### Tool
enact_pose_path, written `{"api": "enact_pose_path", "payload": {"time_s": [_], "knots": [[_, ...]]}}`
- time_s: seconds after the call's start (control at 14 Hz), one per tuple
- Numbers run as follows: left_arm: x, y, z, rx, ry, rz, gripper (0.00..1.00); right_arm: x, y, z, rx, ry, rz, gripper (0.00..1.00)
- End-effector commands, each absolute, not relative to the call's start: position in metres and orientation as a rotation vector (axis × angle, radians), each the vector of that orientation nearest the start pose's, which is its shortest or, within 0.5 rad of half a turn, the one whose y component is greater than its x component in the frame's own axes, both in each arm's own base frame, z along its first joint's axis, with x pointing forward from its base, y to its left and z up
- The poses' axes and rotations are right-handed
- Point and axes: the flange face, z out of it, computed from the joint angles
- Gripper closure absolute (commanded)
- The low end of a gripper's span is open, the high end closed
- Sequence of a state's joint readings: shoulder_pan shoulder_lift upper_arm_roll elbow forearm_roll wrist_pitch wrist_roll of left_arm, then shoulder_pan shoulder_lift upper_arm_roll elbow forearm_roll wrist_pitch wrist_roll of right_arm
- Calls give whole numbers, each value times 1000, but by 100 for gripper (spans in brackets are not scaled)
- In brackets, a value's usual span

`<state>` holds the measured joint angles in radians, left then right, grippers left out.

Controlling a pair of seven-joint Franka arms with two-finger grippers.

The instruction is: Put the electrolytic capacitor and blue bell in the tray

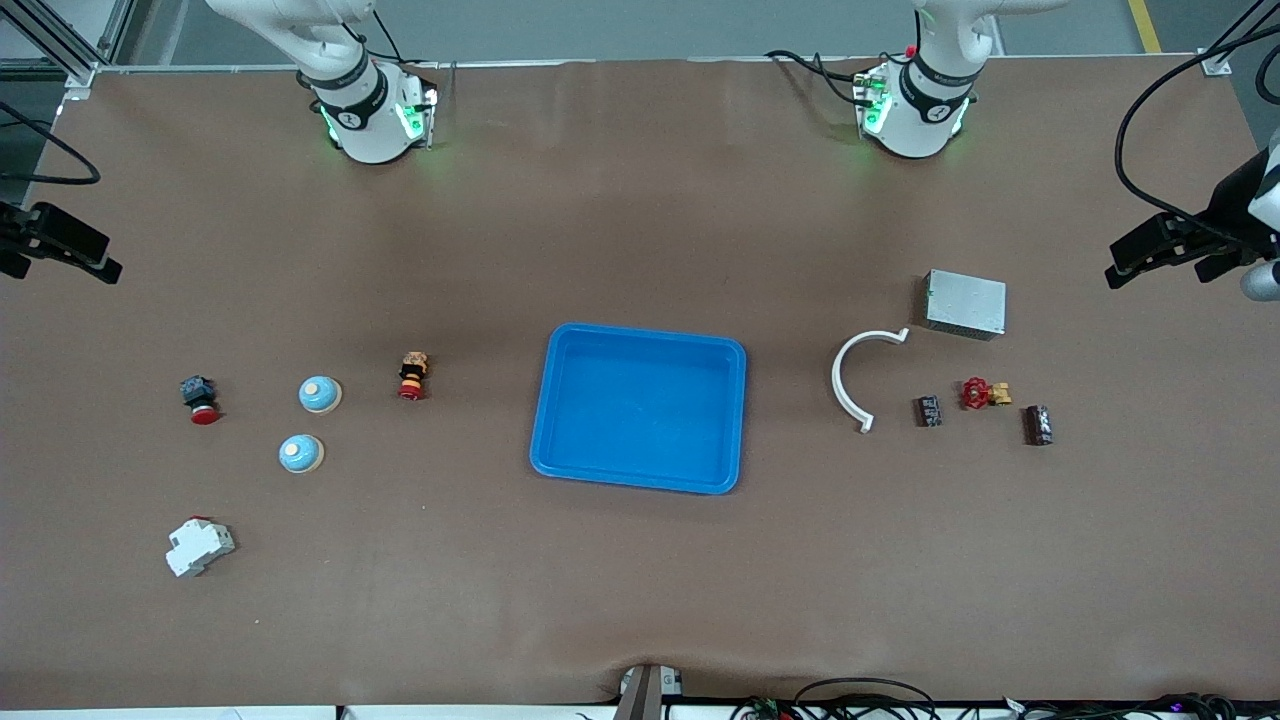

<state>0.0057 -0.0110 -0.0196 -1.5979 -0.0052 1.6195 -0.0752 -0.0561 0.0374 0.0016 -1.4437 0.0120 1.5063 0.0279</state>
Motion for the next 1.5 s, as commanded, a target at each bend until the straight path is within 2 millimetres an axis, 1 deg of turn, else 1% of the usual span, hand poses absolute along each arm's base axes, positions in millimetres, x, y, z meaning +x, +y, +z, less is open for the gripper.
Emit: {"api": "enact_pose_path", "payload": {"time_s": [0.0, 0.14, 0.29, 0.36, 0.43, 0.5, 0.64, 0.79, 0.86, 0.93, 1.0, 1.07, 1.14, 1.21, 1.29, 1.43], "knots": [[559, -7, 629, -3167, -89, -76, 0, 559, -30, 660, -3133, 127, -34, 0], [559, -6, 629, -3166, -88, -79, 0, 559, -30, 660, -3133, 124, -34, 0], [562, -7, 634, -3166, -86, -98, 0, 559, -31, 659, -3133, 127, -31, 0], [567, -7, 629, -3174, -89, -86, 0, 559, -31, 658, -3133, 124, -29, 0], [571, -3, 627, -3178, -99, -84, 0, 559, -31, 658, -3135, 124, -29, 0], [577, 8, 624, -3177, -130, -79, 0, 559, -31, 657, -3133, 124, -27, 0], [580, 11, 627, -3171, -135, -92, 0, 560, -31, 655, -3132, 139, -24, 0], [581, 14, 625, -3169, -145, -89, 0, 564, -30, 638, -3131, 141, 14, 0], [588, 22, 617, -3168, -170, -92, 0, 570, -32, 618, -3130, 139, 48, 0], [594, 33, 618, -3162, -199, -116, 0, 579, -34, 593, -3129, 130, 74, 0], [598, 35, 614, -3167, -202, -112, 0, 589, -35, 566, -3129, 131, 93, 0], [602, 38, 605, -3169, -218, -98, 0, 598, -34, 537, -3128, 129, 108, 0], [610, 41, 594, -3165, -245, -100, 0, 605, -35, 512, -3128, 130, 113, 0], [616, 47, 585, -3164, -273, -112, 0, 611, -35, 490, -3128, 132, 110, 0], [623, 58, 569, -3164, -302, -84, 0, 620, -36, 470, -3128, 133, 108, 0], [633, 59, 538, -3153, -297, -5, 0, 637, -40, 429, -3126, 135, 105, 0]]}}
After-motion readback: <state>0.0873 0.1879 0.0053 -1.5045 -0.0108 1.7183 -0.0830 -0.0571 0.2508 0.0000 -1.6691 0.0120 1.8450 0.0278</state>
